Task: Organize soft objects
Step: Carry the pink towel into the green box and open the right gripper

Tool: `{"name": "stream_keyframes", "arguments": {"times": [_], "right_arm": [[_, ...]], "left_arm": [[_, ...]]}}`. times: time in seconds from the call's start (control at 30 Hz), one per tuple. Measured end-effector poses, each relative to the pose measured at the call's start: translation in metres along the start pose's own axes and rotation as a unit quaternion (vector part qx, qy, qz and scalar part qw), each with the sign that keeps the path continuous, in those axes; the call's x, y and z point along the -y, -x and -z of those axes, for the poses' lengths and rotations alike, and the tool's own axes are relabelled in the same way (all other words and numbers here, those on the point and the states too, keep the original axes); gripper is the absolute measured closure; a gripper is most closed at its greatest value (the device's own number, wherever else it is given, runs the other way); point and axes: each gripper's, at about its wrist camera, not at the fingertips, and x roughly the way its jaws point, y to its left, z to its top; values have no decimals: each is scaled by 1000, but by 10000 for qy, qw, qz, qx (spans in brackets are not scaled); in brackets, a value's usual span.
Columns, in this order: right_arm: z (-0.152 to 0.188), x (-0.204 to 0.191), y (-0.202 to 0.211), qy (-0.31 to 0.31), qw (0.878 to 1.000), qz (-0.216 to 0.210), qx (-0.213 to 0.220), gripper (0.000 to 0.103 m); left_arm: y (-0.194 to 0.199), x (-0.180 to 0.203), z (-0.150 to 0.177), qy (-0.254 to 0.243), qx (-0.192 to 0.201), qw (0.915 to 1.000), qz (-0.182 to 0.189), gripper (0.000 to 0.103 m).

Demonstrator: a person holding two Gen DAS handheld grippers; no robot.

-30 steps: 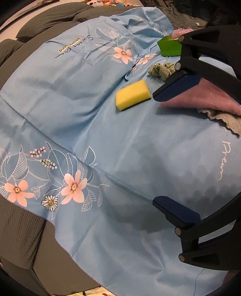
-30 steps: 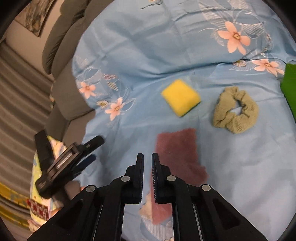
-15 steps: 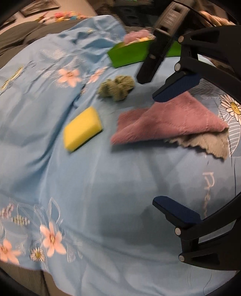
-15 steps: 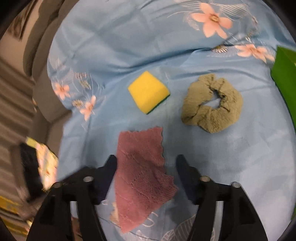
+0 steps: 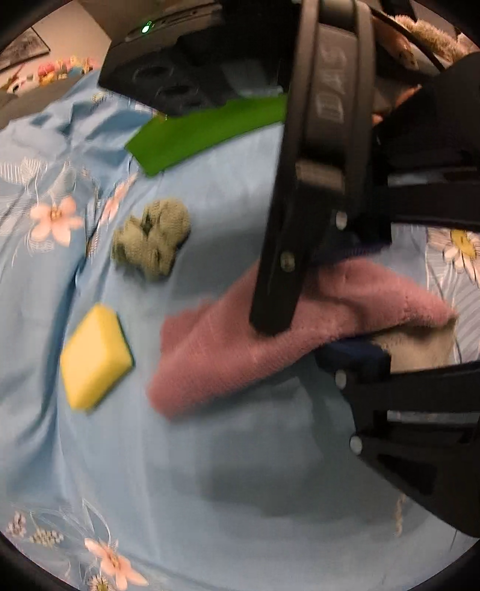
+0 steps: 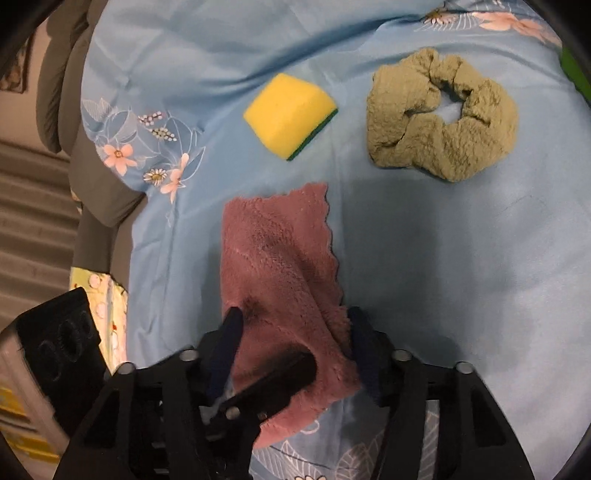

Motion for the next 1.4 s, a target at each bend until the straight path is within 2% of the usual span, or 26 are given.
{"name": "stream_keyframes", "arguments": {"times": [0.03,0.07,0.13,0.27,0.4,0.53,0.77,0.97,1.07,1.13,1.23,1.33,1.4], "right_arm": [[0,-1,2,41,10000,-20,10,57],[1,-1,7,69,9999,-39,79,58],[-1,1,20,78,9995,-72,283,63],[-6,3,57,79,9965,-317,772,63],[-7,12,111,71,9873,-419,1528,63],[-4,45,172,-199,9719,-678,2245,63],[8,99,247,-785,9419,-541,3222,63],[28,138,294,-1276,9109,-213,3917,63],[35,146,307,-1289,9026,109,4106,63],[34,156,311,-1368,9003,271,4124,63],[31,167,307,-1583,8992,720,4015,63],[23,175,296,-1693,9003,1267,3804,63],[22,185,291,-1807,9019,1452,3644,63]], "left_arm": [[0,3,0,-25,28,10000,6,73],[2,8,-1,-121,117,9998,-100,75],[7,14,-5,-177,244,9995,-63,76],[28,35,-21,-313,662,9972,152,77],[43,82,-40,-787,1002,9915,259,77],[47,141,-56,-1384,1284,9811,423,77],[20,231,-77,-2172,1321,9618,1018,77],[-6,284,-84,-2601,1199,9449,1586,77],[-18,298,-85,-2685,1060,9359,2018,77],[-25,305,-85,-2636,950,9356,2149,77],[-49,308,-90,-2449,573,9409,2267,77],[-64,307,-87,-2398,449,9464,2115,77],[-79,307,-86,-2333,323,9533,1893,77]]}}
